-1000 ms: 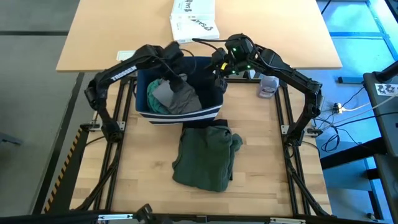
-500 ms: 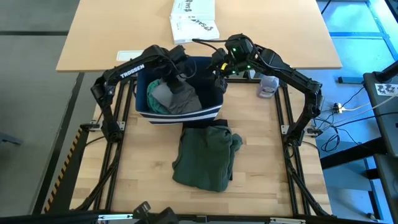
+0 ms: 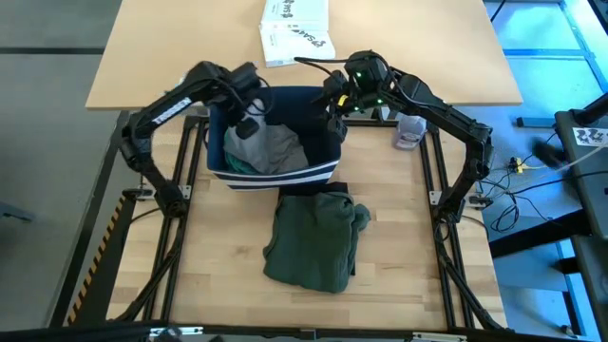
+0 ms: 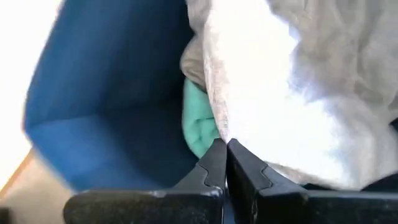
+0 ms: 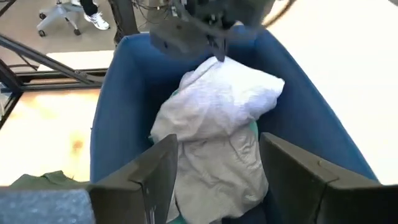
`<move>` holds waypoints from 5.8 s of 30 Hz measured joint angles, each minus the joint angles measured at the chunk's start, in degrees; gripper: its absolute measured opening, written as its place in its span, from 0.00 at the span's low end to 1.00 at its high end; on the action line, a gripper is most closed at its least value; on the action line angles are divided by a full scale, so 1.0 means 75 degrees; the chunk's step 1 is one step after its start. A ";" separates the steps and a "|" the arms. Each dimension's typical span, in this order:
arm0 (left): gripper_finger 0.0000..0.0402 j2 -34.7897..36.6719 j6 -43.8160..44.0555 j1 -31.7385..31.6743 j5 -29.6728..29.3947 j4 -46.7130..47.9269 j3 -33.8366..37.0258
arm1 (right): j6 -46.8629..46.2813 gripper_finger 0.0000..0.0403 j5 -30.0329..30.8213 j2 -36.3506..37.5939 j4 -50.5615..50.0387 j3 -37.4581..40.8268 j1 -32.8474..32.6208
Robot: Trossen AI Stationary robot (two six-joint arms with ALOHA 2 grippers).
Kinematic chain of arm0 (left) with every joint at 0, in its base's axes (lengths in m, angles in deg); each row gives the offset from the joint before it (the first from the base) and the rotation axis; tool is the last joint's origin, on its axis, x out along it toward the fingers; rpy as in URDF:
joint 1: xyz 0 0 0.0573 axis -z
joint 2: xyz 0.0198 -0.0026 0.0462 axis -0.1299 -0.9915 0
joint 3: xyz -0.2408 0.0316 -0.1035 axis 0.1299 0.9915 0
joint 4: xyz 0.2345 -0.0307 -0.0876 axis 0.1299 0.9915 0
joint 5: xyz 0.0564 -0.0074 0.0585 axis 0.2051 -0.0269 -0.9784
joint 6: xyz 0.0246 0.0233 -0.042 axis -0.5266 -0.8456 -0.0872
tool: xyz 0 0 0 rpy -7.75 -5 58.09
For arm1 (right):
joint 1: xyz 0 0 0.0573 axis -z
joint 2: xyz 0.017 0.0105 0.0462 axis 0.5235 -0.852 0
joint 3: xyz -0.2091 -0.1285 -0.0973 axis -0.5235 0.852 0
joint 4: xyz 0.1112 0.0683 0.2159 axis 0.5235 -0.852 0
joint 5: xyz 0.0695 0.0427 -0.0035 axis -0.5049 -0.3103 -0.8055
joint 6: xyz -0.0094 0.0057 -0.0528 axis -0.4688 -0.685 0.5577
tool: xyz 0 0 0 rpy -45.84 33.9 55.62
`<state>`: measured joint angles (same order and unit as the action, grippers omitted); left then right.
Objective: Fold Laundry from Bin
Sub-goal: Put the folded gray shirt into the blue bin, then put the folded green polo shirt into the blue bin
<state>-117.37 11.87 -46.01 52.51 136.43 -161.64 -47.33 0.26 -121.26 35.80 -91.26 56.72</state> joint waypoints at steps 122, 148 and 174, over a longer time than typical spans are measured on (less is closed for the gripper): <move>0.00 0.1600 0.0533 0.4156 -0.1387 -0.3346 -0.0971 | -0.0712 0.01 0.0393 0.1852 0.0239 0.1759 -0.1827; 0.00 0.1556 0.4186 0.4811 -0.2449 -0.2885 -0.0965 | -0.1603 0.01 0.0052 0.3882 0.3966 0.6677 -0.2754; 0.00 0.1348 0.4781 0.4858 -0.2364 -0.2847 -0.0959 | -0.1128 0.01 0.0050 0.3879 0.3480 0.6677 -0.2751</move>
<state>-107.26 47.73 -9.58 34.77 115.08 -168.84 -55.79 0.63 -92.17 61.90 -41.19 36.08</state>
